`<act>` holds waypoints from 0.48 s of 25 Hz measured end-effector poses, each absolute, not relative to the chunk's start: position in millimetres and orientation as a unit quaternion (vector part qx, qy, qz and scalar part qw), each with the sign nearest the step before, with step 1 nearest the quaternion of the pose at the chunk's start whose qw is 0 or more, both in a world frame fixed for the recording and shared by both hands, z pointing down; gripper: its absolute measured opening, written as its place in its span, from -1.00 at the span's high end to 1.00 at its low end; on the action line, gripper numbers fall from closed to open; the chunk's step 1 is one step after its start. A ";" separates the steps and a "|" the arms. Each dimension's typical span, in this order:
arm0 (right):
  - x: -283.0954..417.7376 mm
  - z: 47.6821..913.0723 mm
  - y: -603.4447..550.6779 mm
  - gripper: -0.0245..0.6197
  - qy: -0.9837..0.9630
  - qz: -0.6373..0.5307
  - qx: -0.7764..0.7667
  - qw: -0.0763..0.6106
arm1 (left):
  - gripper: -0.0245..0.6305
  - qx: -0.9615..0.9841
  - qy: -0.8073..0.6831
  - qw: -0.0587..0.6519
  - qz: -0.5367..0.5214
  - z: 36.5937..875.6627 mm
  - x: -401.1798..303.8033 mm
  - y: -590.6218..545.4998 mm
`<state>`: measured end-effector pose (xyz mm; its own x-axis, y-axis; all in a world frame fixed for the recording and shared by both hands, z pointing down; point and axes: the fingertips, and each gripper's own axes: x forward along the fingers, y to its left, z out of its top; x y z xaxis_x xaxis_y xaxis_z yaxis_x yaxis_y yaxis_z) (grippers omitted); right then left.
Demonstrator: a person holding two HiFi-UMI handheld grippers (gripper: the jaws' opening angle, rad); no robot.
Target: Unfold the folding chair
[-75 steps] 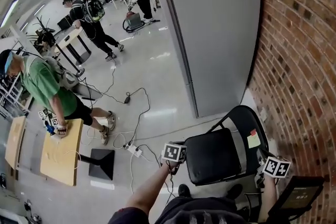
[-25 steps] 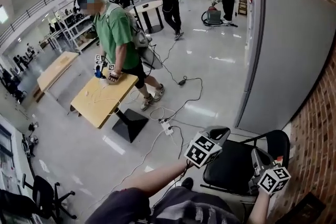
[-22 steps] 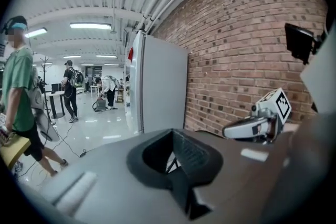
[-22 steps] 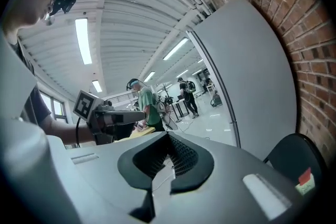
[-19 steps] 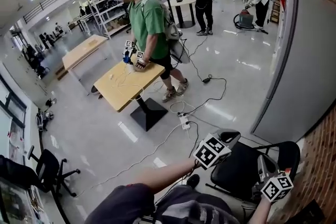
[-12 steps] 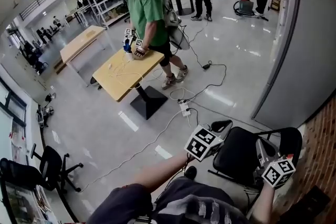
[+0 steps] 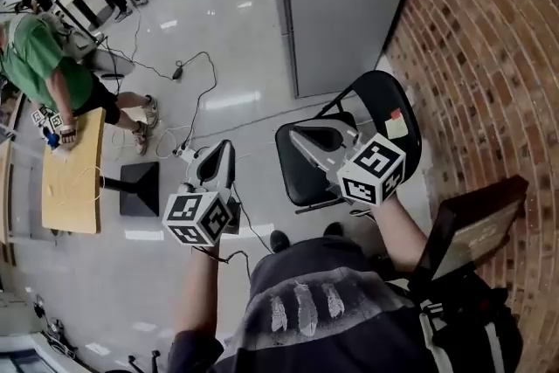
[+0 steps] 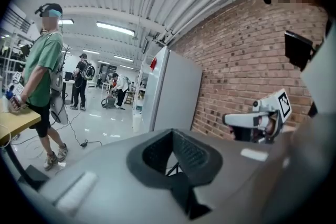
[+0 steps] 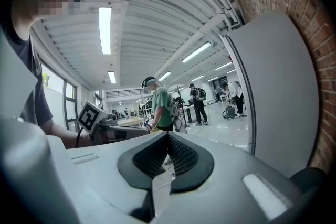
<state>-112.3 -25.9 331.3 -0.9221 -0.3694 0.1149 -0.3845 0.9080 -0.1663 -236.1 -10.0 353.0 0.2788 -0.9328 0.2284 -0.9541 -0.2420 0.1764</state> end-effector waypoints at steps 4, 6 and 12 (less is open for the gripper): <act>-136.8 326.1 -14.0 0.92 -0.975 0.054 0.206 0.070 | 0.92 0.795 -0.588 0.151 0.007 348.5 -255.9 -11.0; -147.2 325.3 -10.1 0.92 -0.973 0.051 0.212 0.077 | 0.92 0.802 -0.577 0.155 -0.003 349.1 -262.0 -11.3; -184.7 329.7 1.9 0.92 -0.969 0.053 0.221 0.097 | 0.92 0.816 -0.553 0.166 -0.018 356.8 -287.8 -5.8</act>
